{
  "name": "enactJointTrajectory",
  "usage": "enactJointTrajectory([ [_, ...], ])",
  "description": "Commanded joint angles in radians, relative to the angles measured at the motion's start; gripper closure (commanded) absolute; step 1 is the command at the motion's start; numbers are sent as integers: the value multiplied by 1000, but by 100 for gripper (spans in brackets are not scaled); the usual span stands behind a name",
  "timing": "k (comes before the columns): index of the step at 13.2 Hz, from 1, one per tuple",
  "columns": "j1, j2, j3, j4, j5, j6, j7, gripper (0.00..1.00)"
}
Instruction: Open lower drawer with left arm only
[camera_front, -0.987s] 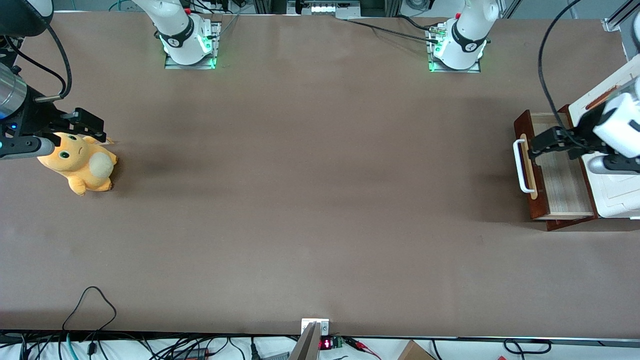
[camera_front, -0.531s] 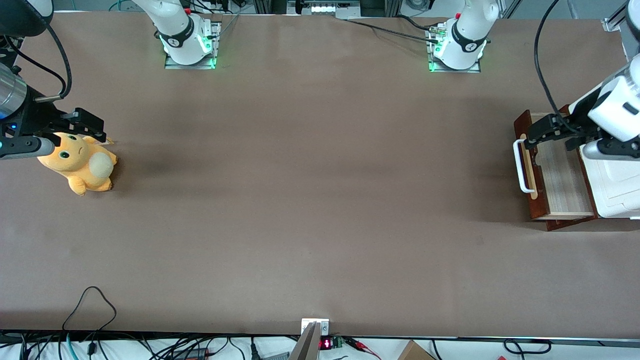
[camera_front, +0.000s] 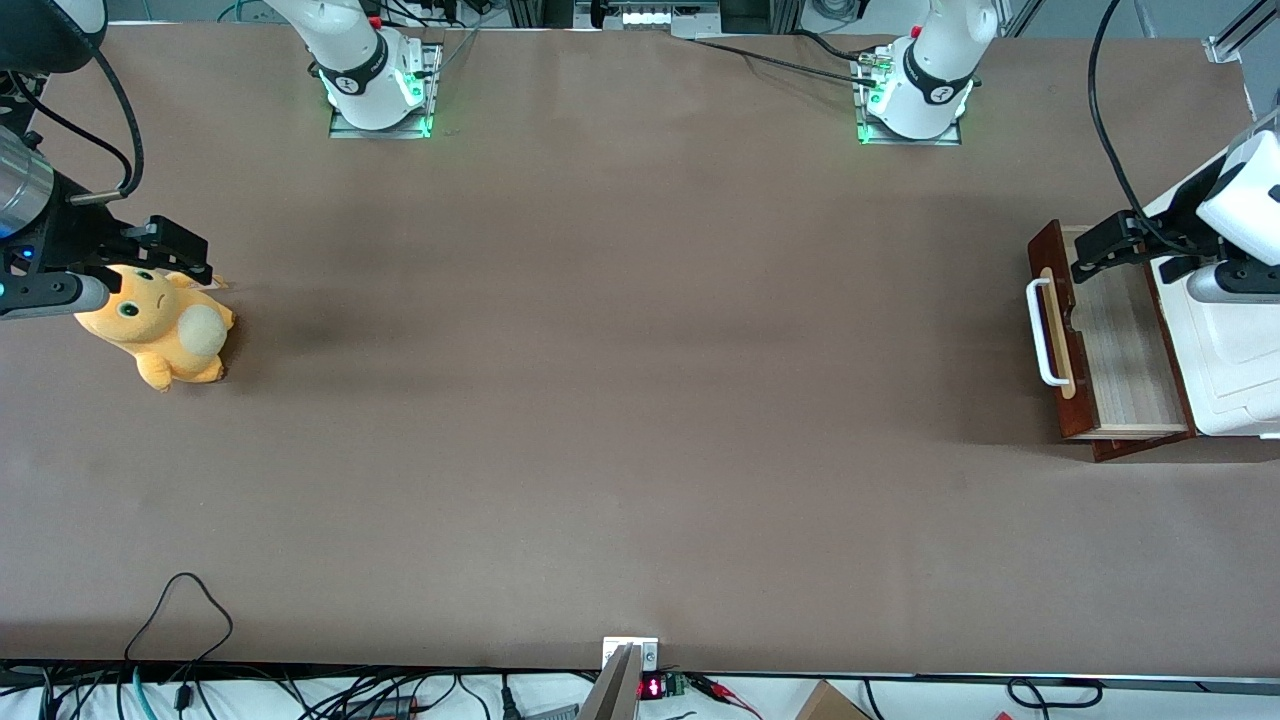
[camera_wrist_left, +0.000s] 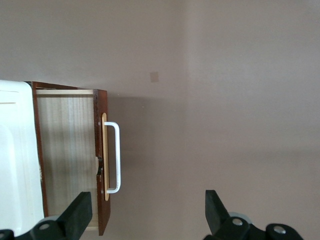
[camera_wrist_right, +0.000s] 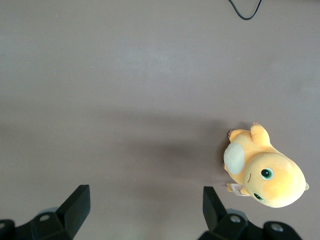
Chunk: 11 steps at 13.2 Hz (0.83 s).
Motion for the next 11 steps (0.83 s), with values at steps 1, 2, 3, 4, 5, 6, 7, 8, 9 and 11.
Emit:
enactJointTrajectory([
  [1, -6, 8, 2, 31, 21, -21, 27, 0],
  [2, -5, 8, 2, 31, 21, -23, 27, 0],
  [3, -6, 8, 2, 31, 23, -21, 27, 0],
  [4, -5, 8, 2, 31, 21, -23, 27, 0],
  [5, -2, 9, 2, 29, 21, -21, 29, 0],
  [6, 0, 9, 2, 31, 21, -23, 29, 0],
  [7, 0, 9, 3, 31, 23, -23, 27, 0],
  [8, 0, 9, 3, 29, 23, -21, 29, 0],
  [9, 1, 9, 2, 29, 21, -23, 27, 0],
  [11, 1, 9, 2, 29, 21, -23, 27, 0],
])
